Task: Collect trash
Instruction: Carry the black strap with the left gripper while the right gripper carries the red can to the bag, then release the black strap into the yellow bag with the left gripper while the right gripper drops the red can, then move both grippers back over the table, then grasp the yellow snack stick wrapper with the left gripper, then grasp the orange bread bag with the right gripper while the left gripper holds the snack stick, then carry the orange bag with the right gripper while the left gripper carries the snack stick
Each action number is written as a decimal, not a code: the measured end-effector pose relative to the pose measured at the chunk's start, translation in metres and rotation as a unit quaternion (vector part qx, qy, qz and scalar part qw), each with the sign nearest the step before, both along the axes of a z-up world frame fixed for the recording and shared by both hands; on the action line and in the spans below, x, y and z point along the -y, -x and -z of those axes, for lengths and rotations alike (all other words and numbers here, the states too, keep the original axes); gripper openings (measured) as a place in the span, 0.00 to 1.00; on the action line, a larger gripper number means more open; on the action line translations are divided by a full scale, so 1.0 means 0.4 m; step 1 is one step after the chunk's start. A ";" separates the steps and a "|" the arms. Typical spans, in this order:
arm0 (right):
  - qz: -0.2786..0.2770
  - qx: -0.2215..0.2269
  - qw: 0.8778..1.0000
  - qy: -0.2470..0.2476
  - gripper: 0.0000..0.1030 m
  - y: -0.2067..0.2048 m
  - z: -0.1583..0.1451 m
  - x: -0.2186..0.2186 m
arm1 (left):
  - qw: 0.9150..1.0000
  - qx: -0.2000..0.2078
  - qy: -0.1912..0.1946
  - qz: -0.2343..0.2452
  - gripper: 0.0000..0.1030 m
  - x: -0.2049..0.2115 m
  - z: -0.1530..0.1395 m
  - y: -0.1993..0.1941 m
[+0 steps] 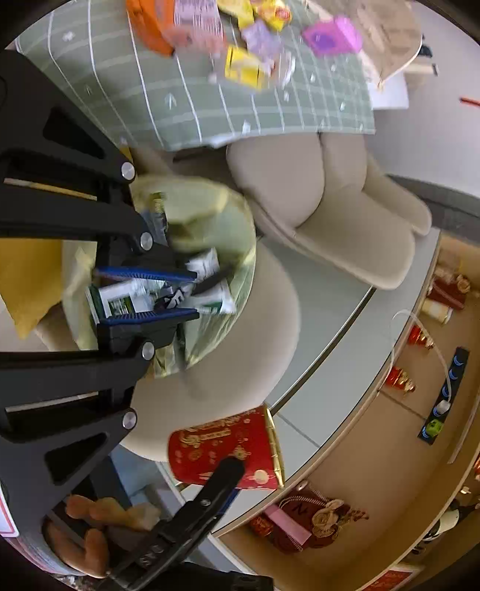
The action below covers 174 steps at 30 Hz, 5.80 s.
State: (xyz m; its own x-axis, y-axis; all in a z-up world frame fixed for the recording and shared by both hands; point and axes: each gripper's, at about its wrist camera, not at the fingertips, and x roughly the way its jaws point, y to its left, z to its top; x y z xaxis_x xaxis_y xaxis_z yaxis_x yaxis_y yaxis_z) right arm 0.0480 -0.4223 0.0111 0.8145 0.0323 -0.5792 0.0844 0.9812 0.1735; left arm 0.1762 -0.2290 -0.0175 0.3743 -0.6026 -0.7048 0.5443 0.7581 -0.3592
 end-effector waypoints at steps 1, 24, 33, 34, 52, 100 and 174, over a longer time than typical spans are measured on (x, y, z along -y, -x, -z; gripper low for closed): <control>0.003 -0.002 1.000 -0.007 0.49 0.004 0.009 0.007 | 1.000 -0.006 0.001 0.005 0.18 0.015 0.008 -0.007; -0.142 -0.157 0.977 -0.018 0.49 -0.252 0.335 -0.233 | 0.990 0.018 -0.021 -0.138 0.30 -0.332 -0.076 0.029; -0.131 -0.164 0.977 -0.032 0.51 -0.240 0.328 -0.227 | 0.978 0.014 -0.033 -0.205 0.30 -0.513 -0.063 0.016; -0.129 -0.157 0.979 -0.028 0.52 -0.232 0.319 -0.228 | 0.977 0.013 -0.036 -0.209 0.30 -0.527 -0.058 0.013; -0.109 -0.073 0.991 0.007 0.56 -0.215 0.118 -0.392 | 0.959 -0.022 -0.030 -0.280 0.30 -0.815 0.053 -0.101; -0.229 -0.198 0.953 -0.020 0.56 -0.496 0.335 -0.929 | 0.952 -0.131 -0.061 -0.269 0.12 -1.135 0.214 -0.179; -0.094 0.043 0.994 -0.038 0.07 -0.164 -0.092 -0.299 | 0.986 0.111 0.044 -0.118 0.12 -0.513 -0.270 -0.043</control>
